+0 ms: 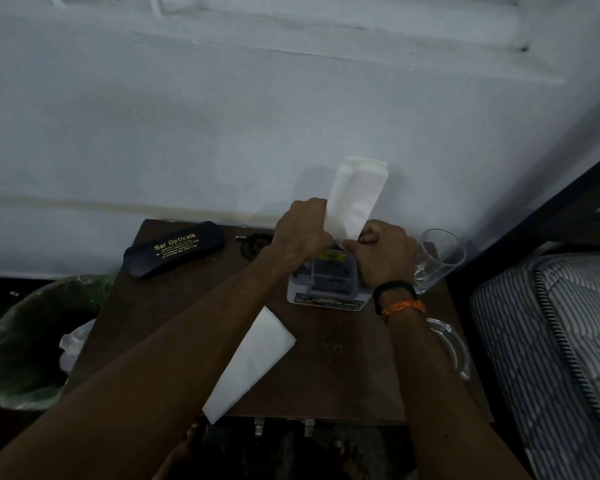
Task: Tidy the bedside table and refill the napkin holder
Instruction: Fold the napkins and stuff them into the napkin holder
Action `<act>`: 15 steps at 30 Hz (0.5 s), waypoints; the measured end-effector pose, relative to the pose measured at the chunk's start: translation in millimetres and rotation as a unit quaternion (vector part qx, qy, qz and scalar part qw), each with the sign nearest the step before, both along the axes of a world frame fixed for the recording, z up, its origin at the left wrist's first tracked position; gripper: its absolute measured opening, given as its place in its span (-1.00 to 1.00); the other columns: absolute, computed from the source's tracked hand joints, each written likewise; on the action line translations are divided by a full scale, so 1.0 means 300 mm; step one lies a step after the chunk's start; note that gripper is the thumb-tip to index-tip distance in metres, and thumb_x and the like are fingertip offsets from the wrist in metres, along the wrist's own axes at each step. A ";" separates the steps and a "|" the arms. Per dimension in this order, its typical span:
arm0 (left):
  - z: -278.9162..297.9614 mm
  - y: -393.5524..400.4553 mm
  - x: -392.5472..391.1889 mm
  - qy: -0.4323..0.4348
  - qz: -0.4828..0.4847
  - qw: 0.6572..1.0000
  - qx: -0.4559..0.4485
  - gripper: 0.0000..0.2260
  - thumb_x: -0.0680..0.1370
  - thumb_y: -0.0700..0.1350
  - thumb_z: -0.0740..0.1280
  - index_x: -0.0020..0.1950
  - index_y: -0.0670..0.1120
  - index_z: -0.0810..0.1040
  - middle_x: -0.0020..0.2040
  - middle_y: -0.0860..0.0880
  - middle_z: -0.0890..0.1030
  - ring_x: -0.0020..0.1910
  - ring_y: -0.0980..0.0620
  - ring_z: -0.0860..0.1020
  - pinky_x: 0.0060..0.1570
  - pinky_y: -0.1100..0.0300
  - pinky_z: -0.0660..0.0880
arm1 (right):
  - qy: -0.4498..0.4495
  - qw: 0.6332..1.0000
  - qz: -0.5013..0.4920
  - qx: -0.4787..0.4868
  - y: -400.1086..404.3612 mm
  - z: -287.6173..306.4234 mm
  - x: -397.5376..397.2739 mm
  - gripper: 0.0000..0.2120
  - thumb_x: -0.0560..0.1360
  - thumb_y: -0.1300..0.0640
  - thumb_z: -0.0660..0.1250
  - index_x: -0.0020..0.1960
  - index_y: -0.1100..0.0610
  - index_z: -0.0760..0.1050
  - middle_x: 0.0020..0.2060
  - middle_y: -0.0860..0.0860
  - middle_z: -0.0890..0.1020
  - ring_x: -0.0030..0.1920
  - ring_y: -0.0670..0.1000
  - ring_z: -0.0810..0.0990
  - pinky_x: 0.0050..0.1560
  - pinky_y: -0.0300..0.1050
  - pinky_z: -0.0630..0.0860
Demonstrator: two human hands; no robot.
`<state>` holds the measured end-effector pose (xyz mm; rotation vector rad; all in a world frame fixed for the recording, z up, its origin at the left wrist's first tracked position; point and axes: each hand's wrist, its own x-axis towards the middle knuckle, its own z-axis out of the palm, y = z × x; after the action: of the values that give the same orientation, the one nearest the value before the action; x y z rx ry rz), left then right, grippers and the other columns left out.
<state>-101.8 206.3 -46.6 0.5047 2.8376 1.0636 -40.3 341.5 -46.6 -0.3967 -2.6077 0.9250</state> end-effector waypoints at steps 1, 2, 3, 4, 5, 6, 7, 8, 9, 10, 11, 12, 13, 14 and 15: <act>0.000 -0.003 -0.002 -0.006 0.009 1.000 -0.004 -0.54 0.40 -0.09 0.52 0.23 -0.22 0.52 0.14 -0.22 0.62 0.09 -0.22 0.60 0.02 -0.10 0.61 | 0.000 1.000 0.002 0.008 -0.002 -0.002 -0.001 -0.79 0.34 0.07 0.55 -0.25 0.19 0.60 -0.35 0.03 0.64 -0.31 0.00 0.56 -0.26 -0.16 0.50; 0.001 -0.005 -0.003 -0.012 0.017 1.000 -0.008 -0.52 0.40 -0.09 0.52 0.24 -0.23 0.50 0.15 -0.22 0.61 0.10 -0.22 0.59 0.04 -0.10 0.60 | 0.000 1.000 0.003 0.016 -0.003 -0.003 -0.001 -0.78 0.34 0.06 0.55 -0.26 0.19 0.60 -0.37 0.02 0.63 -0.31 0.00 0.56 -0.28 -0.17 0.47; 0.000 -0.006 -0.005 -0.016 0.024 1.000 -0.009 -0.51 0.40 -0.09 0.53 0.25 -0.23 0.49 0.16 -0.22 0.60 0.10 -0.22 0.59 0.05 -0.10 0.60 | -0.002 1.000 0.004 0.026 -0.003 -0.004 -0.002 -0.78 0.34 0.05 0.55 -0.27 0.17 0.59 -0.39 -0.01 0.61 -0.32 -0.01 0.55 -0.29 -0.19 0.43; -0.002 -0.006 -0.006 -0.019 0.030 0.999 -0.008 -0.51 0.40 -0.08 0.53 0.25 -0.23 0.49 0.16 -0.22 0.59 0.11 -0.22 0.58 0.04 -0.09 0.60 | -0.006 0.999 0.002 0.038 -0.004 -0.006 -0.004 -0.79 0.34 0.04 0.54 -0.28 0.15 0.58 -0.40 -0.03 0.59 -0.32 -0.01 0.55 -0.30 -0.21 0.39; -0.004 -0.006 -0.007 -0.023 0.035 0.999 -0.005 -0.50 0.40 -0.08 0.53 0.25 -0.23 0.48 0.16 -0.22 0.58 0.10 -0.22 0.58 0.03 -0.08 0.60 | -0.010 0.998 0.000 0.055 -0.005 -0.008 -0.005 -0.80 0.35 0.04 0.53 -0.29 0.12 0.57 -0.40 -0.06 0.56 -0.32 -0.01 0.55 -0.30 -0.23 0.35; -0.005 -0.004 -0.006 -0.022 0.039 0.999 -0.002 -0.50 0.39 -0.08 0.53 0.25 -0.23 0.48 0.15 -0.22 0.58 0.10 -0.22 0.58 0.02 -0.08 0.60 | -0.014 0.997 -0.002 0.071 -0.007 -0.009 -0.004 -0.80 0.37 0.05 0.51 -0.30 0.11 0.53 -0.40 -0.08 0.54 -0.33 -0.01 0.54 -0.31 -0.24 0.32; -0.005 -0.002 -0.005 -0.021 0.041 0.999 0.001 -0.50 0.39 -0.08 0.53 0.24 -0.22 0.49 0.14 -0.22 0.59 0.10 -0.21 0.58 0.01 -0.07 0.60 | -0.016 0.996 -0.002 0.085 -0.009 -0.009 -0.003 -0.78 0.38 0.05 0.49 -0.32 0.09 0.49 -0.41 -0.08 0.52 -0.34 -0.01 0.53 -0.34 -0.24 0.28; -0.003 0.000 -0.003 -0.015 0.040 0.999 0.003 -0.50 0.38 -0.07 0.54 0.24 -0.22 0.50 0.13 -0.21 0.59 0.10 -0.21 0.59 0.00 -0.07 0.61 | -0.014 0.996 -0.002 0.086 -0.013 -0.009 -0.003 -0.77 0.39 0.05 0.47 -0.33 0.09 0.47 -0.41 -0.07 0.52 -0.34 -0.01 0.53 -0.38 -0.23 0.25; 0.000 0.002 -0.001 -0.011 0.038 0.999 0.005 -0.50 0.38 -0.05 0.54 0.23 -0.22 0.50 0.12 -0.21 0.60 0.09 -0.21 0.59 0.00 -0.08 0.61 | -0.008 0.997 0.001 0.076 -0.016 -0.009 -0.004 -0.77 0.39 0.04 0.46 -0.33 0.11 0.49 -0.40 -0.06 0.54 -0.33 0.00 0.55 -0.42 -0.23 0.26; 0.006 0.004 0.002 -0.009 0.036 0.999 0.009 -0.49 0.39 -0.02 0.54 0.22 -0.23 0.52 0.11 -0.21 0.61 0.08 -0.21 0.60 0.00 -0.09 0.61 | 0.002 0.999 0.001 0.046 -0.019 -0.004 -0.003 -0.79 0.39 0.01 0.46 -0.29 0.12 0.53 -0.38 -0.05 0.57 -0.31 -0.01 0.56 -0.41 -0.24 0.31; 0.014 0.004 0.005 -0.011 0.034 0.999 0.013 -0.49 0.39 0.00 0.54 0.21 -0.23 0.53 0.10 -0.21 0.62 0.07 -0.20 0.61 0.00 -0.10 0.61 | 0.016 1.000 -0.005 0.003 -0.021 0.003 -0.004 -0.81 0.38 -0.01 0.47 -0.22 0.11 0.58 -0.33 -0.06 0.60 -0.28 -0.04 0.55 -0.36 -0.25 0.36; 0.019 0.004 0.005 -0.013 0.032 0.999 0.013 -0.50 0.38 0.01 0.55 0.19 -0.23 0.55 0.09 -0.21 0.63 0.05 -0.20 0.62 -0.01 -0.10 0.62 | 0.028 0.999 -0.014 -0.038 -0.021 0.012 -0.005 -0.82 0.39 -0.01 0.47 -0.17 0.09 0.61 -0.29 -0.07 0.62 -0.26 -0.06 0.55 -0.31 -0.26 0.40; 0.021 0.002 0.003 -0.017 0.031 0.999 0.011 -0.50 0.36 0.00 0.56 0.18 -0.23 0.55 0.08 -0.20 0.64 0.03 -0.20 0.62 -0.02 -0.10 0.62 | 0.041 0.997 -0.018 -0.056 -0.019 0.017 -0.005 -0.82 0.39 0.01 0.47 -0.15 0.11 0.61 -0.27 -0.06 0.64 -0.25 -0.06 0.56 -0.28 -0.25 0.43; 0.022 0.000 0.002 -0.022 0.029 0.999 0.007 -0.49 0.33 -0.02 0.57 0.17 -0.22 0.56 0.07 -0.20 0.64 0.03 -0.20 0.63 -0.03 -0.09 0.63 | 0.052 0.997 -0.020 -0.052 -0.017 0.017 -0.005 -0.82 0.40 0.03 0.47 -0.17 0.15 0.60 -0.27 -0.02 0.66 -0.25 -0.02 0.58 -0.26 -0.21 0.47; 0.024 -0.003 0.001 -0.028 0.024 0.999 0.005 -0.48 0.31 -0.04 0.59 0.17 -0.22 0.56 0.07 -0.19 0.64 0.03 -0.19 0.63 -0.04 -0.08 0.63 | 0.060 0.997 -0.019 -0.039 -0.014 0.014 -0.005 -0.81 0.40 0.06 0.47 -0.20 0.19 0.59 -0.30 0.04 0.66 -0.26 0.03 0.60 -0.26 -0.15 0.51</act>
<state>-101.5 205.5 -39.5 0.4024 2.8109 1.0827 -41.8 337.3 -42.5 -0.3980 -2.4541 1.0081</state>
